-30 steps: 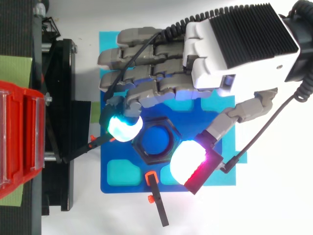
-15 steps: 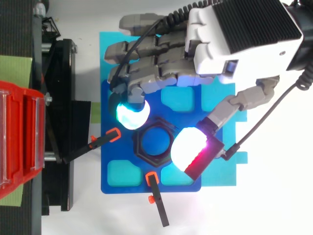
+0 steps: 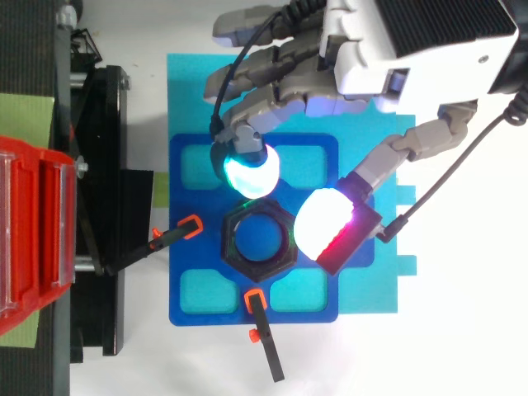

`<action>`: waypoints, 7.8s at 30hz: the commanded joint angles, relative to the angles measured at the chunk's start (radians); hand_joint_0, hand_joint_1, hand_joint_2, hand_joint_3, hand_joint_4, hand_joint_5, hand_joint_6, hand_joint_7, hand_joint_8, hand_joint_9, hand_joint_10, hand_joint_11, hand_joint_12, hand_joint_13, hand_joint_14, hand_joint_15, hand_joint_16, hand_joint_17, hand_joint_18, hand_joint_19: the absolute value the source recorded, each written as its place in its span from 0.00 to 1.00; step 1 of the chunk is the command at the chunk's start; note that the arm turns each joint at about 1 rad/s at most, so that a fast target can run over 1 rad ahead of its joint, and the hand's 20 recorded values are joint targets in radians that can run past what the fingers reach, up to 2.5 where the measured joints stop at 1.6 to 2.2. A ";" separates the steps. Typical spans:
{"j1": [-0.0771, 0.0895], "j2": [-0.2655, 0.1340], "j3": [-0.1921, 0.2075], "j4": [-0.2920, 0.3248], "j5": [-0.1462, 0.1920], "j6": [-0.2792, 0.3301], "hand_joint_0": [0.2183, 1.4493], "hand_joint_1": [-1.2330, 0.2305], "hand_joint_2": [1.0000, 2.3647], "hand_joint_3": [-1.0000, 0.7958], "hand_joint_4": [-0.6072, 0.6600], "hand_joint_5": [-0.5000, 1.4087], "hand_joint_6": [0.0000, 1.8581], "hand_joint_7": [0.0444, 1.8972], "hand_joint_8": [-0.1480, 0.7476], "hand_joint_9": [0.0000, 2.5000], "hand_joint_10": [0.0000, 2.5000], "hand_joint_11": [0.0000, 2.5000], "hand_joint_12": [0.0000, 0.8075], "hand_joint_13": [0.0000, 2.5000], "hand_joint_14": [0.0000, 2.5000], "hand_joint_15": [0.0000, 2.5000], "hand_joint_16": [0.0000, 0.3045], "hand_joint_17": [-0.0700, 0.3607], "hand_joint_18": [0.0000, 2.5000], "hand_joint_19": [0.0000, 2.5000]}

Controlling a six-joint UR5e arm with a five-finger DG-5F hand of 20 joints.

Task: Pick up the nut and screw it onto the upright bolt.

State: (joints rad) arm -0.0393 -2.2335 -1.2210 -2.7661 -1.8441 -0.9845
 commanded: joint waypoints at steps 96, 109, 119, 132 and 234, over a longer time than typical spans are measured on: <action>-0.004 -0.002 0.000 -0.026 -0.015 -0.031 0.24 0.61 0.00 0.28 0.51 0.28 0.39 0.61 0.42 0.53 0.00 0.00 0.25 0.37 0.00 0.01 0.04 0.23 0.22 0.00; -0.024 0.000 0.000 -0.001 -0.030 -0.039 0.24 0.61 0.00 0.28 0.52 0.28 0.38 0.62 0.42 0.69 0.00 0.11 0.22 0.47 0.00 0.03 0.02 0.20 0.32 0.02; -0.025 -0.009 0.000 0.074 -0.053 -0.036 0.21 0.63 0.00 0.28 0.64 0.20 0.27 0.55 0.44 0.42 0.00 0.04 0.34 0.30 0.00 0.01 0.10 0.32 0.17 0.00; -0.001 -0.011 0.000 0.074 -0.060 -0.034 0.20 0.64 0.00 0.28 0.55 0.15 0.27 0.30 0.40 0.24 0.00 0.00 0.36 0.19 0.00 0.00 0.12 0.35 0.06 0.00; -0.005 -0.009 0.026 0.063 -0.070 -0.017 0.19 0.68 0.00 0.28 0.58 0.17 0.27 0.29 0.35 0.13 0.00 0.00 0.37 0.08 0.00 0.00 0.11 0.34 0.00 0.00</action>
State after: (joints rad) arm -0.0504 -2.2427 -1.1942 -2.6944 -1.9152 -1.0012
